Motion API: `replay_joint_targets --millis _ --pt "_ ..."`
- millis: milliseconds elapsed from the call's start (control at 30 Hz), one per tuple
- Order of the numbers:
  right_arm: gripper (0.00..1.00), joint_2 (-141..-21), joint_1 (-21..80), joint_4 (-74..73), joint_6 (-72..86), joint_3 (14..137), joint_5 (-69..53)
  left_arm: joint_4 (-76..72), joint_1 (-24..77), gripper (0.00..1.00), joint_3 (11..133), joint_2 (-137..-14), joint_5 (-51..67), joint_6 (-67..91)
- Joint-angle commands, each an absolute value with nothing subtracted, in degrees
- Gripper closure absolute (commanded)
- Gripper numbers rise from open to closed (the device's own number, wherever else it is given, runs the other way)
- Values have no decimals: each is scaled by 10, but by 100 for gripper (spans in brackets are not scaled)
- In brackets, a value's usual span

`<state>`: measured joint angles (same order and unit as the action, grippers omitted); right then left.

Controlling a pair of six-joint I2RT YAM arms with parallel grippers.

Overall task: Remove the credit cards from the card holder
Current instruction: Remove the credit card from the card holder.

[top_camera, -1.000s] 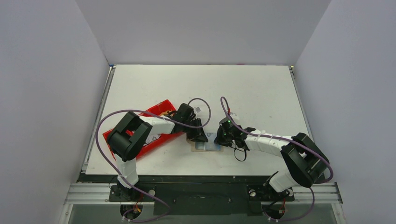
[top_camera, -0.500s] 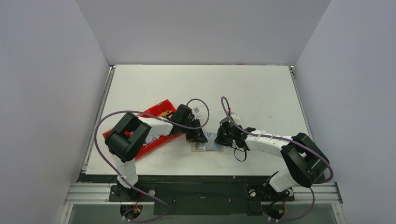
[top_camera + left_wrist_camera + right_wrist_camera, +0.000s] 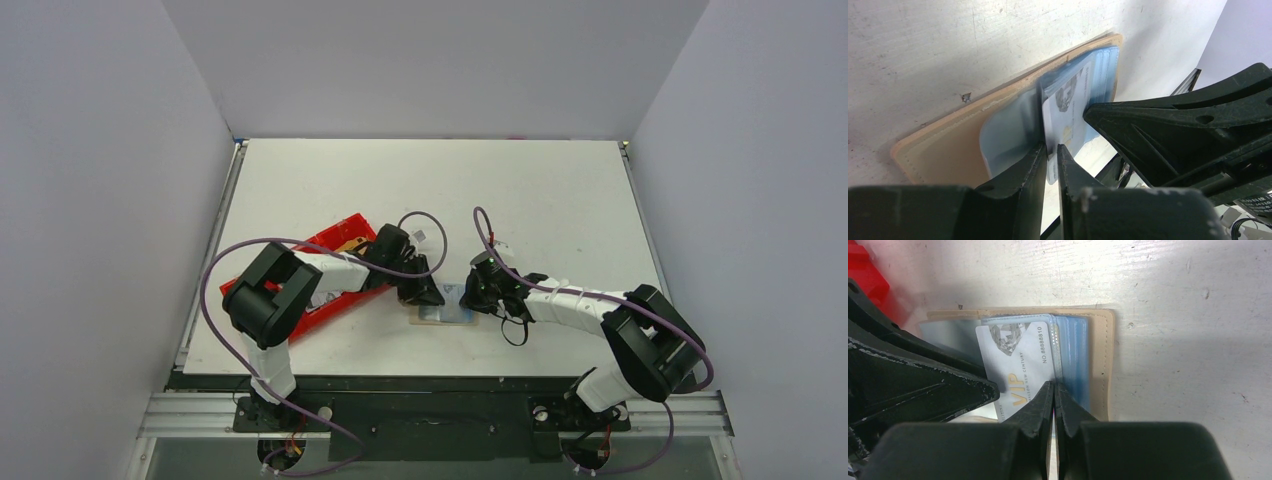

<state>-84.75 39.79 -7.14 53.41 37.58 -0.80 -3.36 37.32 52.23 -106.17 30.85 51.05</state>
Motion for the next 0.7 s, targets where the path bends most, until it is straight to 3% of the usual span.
replay_joint_targets --millis 0,267,667 --pt "100 -872 390 -137 522 350 42 -74 367 83 516 -1027 328 518" --pt "100 -873 390 -138 522 350 42 -79 364 83 510 -1023 327 522" --pt "100 -875 391 -138 522 349 42 -90 364 95 506 -1033 331 526"
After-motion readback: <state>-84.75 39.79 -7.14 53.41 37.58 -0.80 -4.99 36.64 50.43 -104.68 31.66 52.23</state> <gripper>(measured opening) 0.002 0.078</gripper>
